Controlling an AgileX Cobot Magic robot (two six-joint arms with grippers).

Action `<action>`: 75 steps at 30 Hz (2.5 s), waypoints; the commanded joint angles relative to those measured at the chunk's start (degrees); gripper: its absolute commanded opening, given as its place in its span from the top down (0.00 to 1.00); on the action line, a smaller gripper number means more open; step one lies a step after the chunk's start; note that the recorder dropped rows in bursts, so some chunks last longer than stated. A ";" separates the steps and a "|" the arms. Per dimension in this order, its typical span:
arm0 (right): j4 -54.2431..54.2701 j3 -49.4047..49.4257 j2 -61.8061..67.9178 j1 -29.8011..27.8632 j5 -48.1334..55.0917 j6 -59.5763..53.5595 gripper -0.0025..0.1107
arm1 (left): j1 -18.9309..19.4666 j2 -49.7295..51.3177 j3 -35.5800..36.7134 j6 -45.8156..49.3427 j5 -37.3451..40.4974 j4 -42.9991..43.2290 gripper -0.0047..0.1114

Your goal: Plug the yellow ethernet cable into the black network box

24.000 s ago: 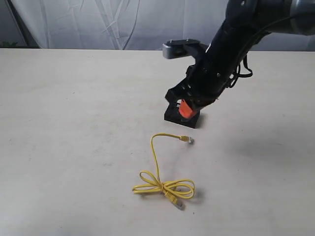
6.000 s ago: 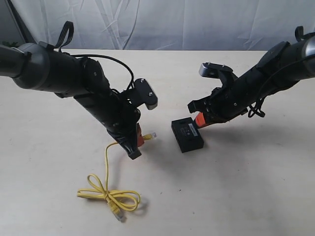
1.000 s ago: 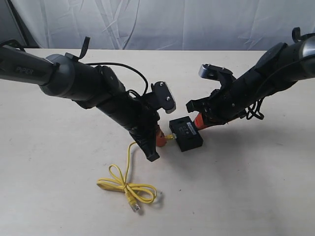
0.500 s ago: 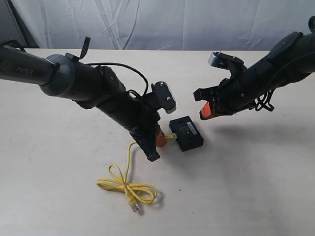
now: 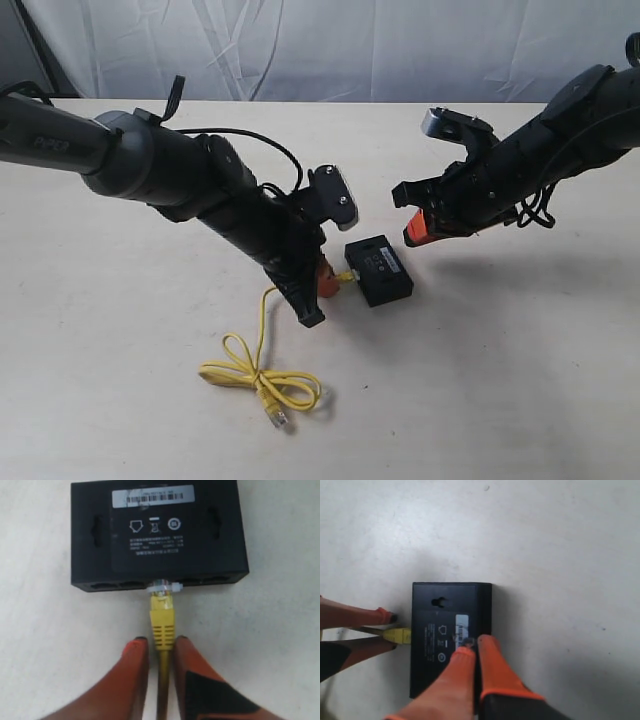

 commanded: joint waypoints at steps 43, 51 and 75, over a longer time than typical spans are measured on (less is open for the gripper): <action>-0.49 0.21 -0.61 -0.22 -1.21 -0.02 0.99 | 0.08 -12.17 0.02 -15.30 1.20 11.11 0.96; -0.34 0.21 -0.61 -0.22 -0.69 -0.02 0.99 | 0.08 -13.66 0.02 -18.72 1.76 11.57 0.96; -0.46 0.21 -0.61 -0.22 0.56 -0.02 0.99 | 25.42 -21.89 0.02 -57.65 23.36 30.70 0.96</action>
